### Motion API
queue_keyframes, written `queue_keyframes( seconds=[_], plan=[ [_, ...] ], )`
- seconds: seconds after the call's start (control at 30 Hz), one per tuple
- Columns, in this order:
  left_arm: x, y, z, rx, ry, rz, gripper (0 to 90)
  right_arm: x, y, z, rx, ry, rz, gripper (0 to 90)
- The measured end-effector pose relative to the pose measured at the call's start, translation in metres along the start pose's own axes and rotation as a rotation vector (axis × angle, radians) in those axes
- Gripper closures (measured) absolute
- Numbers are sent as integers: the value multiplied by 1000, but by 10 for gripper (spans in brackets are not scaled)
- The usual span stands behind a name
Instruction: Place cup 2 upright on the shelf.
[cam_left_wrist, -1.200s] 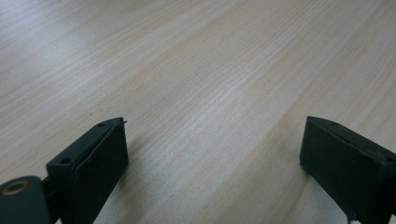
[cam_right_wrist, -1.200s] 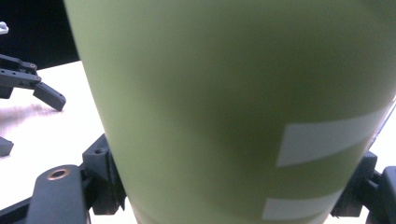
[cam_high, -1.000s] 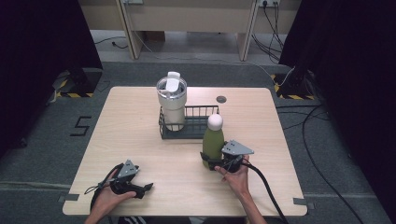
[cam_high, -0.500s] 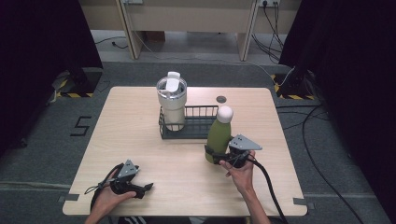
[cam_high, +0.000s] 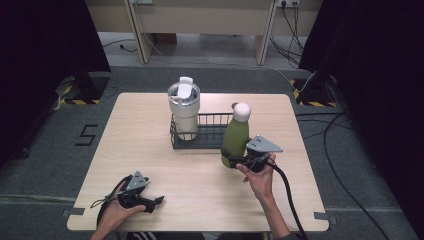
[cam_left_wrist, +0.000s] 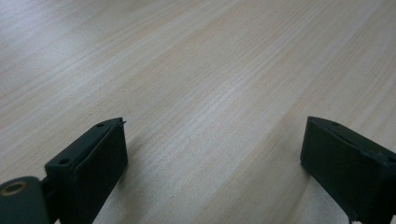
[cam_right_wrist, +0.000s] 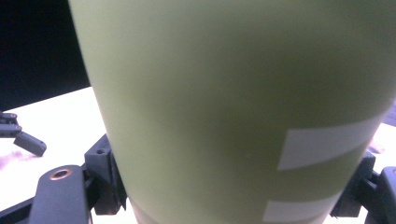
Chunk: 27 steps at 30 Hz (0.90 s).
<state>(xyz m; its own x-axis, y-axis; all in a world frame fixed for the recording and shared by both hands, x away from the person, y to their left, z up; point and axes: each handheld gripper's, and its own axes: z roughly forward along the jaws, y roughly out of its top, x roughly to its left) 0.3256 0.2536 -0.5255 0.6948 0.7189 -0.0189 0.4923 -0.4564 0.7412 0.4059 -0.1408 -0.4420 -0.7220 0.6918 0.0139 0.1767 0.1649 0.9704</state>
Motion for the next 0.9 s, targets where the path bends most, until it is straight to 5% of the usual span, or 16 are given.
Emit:
queue_keyframes(
  seconds=[0.9],
  plan=[
    [0, 0, 0, 0, 0, 0, 66, -9, 59, 28, 11, 10, -4, 209]
  ],
)
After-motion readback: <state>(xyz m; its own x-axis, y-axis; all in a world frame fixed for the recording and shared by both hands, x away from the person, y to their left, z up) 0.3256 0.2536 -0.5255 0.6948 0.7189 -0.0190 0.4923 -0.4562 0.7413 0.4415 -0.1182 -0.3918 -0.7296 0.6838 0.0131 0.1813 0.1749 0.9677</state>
